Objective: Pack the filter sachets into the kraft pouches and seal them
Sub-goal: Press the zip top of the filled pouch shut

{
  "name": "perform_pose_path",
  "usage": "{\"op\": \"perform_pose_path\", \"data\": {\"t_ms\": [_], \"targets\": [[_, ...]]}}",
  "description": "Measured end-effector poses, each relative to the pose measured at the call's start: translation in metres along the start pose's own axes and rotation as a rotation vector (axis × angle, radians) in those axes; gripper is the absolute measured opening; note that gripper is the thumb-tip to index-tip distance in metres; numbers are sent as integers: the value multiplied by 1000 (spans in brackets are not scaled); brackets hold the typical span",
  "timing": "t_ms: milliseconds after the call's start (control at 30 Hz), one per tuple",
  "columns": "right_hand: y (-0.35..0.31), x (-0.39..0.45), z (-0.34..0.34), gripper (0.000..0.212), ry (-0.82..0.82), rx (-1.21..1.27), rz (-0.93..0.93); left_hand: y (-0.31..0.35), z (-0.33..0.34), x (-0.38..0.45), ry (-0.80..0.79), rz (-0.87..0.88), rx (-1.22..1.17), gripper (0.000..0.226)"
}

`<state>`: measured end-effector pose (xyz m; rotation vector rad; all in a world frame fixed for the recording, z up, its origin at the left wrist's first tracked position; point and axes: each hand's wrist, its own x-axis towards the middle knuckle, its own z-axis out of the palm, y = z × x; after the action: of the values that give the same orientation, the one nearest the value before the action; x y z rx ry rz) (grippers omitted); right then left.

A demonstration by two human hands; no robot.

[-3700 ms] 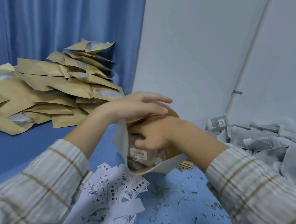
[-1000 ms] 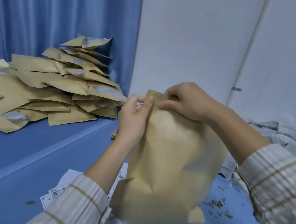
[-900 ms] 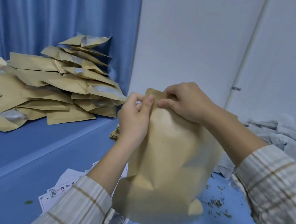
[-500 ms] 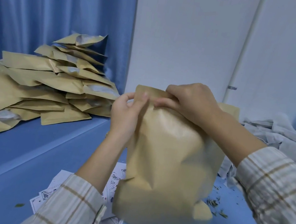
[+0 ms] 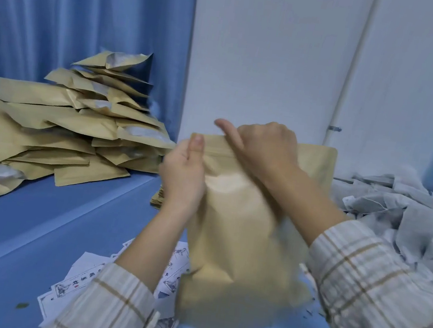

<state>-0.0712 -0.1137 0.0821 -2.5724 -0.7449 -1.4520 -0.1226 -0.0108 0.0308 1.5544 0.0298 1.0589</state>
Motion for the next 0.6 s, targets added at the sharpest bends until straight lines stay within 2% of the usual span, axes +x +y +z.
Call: {"op": "perform_pose_path", "data": {"t_ms": [167, 333, 600], "targets": [[15, 0, -5, 61, -51, 69, 60, 0, -6, 5, -2, 61, -11, 43], [32, -5, -10, 62, -40, -16, 70, -6, -16, 12, 15, 74, -18, 47], [59, -16, -10, 66, -92, 82, 205, -18, -27, 17, 24, 45, -22, 49]]}}
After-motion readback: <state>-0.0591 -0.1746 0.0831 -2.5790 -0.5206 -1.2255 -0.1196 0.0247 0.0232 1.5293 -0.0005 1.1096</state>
